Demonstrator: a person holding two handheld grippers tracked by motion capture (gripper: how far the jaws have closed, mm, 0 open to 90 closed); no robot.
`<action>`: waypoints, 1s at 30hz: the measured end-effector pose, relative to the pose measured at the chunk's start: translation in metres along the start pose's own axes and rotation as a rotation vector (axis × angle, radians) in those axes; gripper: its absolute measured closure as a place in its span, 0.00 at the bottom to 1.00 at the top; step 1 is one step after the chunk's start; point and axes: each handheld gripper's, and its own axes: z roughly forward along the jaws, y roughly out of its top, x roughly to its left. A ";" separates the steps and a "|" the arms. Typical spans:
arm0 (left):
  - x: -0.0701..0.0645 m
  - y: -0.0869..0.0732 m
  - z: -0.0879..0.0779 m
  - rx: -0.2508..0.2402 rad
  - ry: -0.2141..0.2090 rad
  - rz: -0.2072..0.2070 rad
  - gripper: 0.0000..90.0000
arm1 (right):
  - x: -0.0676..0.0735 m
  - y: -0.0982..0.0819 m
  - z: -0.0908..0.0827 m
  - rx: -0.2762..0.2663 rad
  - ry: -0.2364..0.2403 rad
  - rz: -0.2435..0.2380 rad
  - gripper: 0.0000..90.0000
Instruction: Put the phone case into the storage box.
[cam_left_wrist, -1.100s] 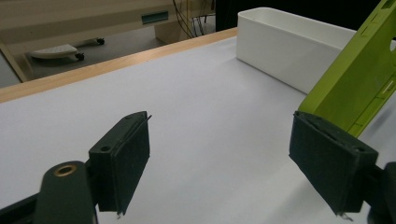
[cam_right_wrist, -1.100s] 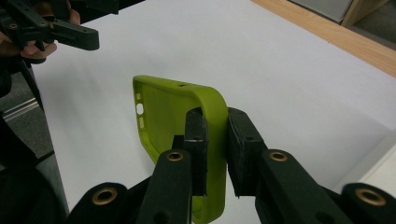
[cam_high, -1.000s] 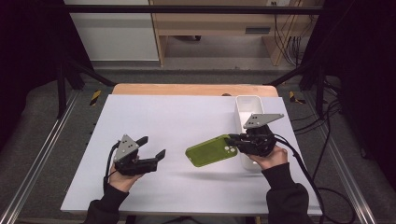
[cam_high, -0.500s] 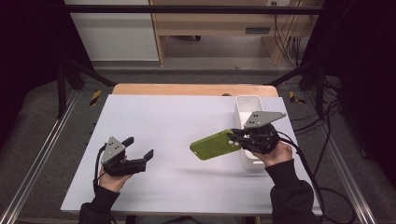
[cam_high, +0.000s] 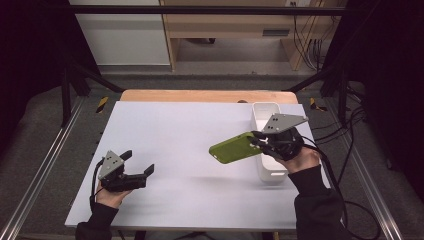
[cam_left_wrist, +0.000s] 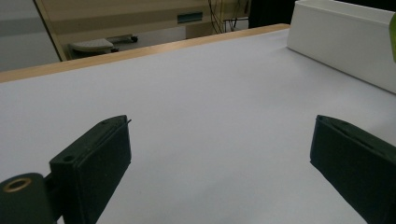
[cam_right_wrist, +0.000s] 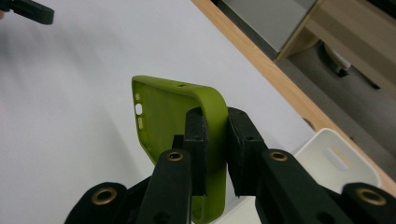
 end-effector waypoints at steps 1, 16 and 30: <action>0.001 -0.001 0.000 -0.002 0.001 -0.001 0.05 | 0.000 0.001 -0.001 0.002 -0.010 -0.010 0.88; 0.013 -0.010 -0.005 0.005 0.020 -0.008 0.04 | -0.009 0.016 -0.018 0.027 -0.122 -0.115 0.88; 0.018 -0.014 -0.007 -0.010 0.030 -0.007 0.04 | -0.017 0.036 -0.027 0.036 -0.200 -0.198 0.88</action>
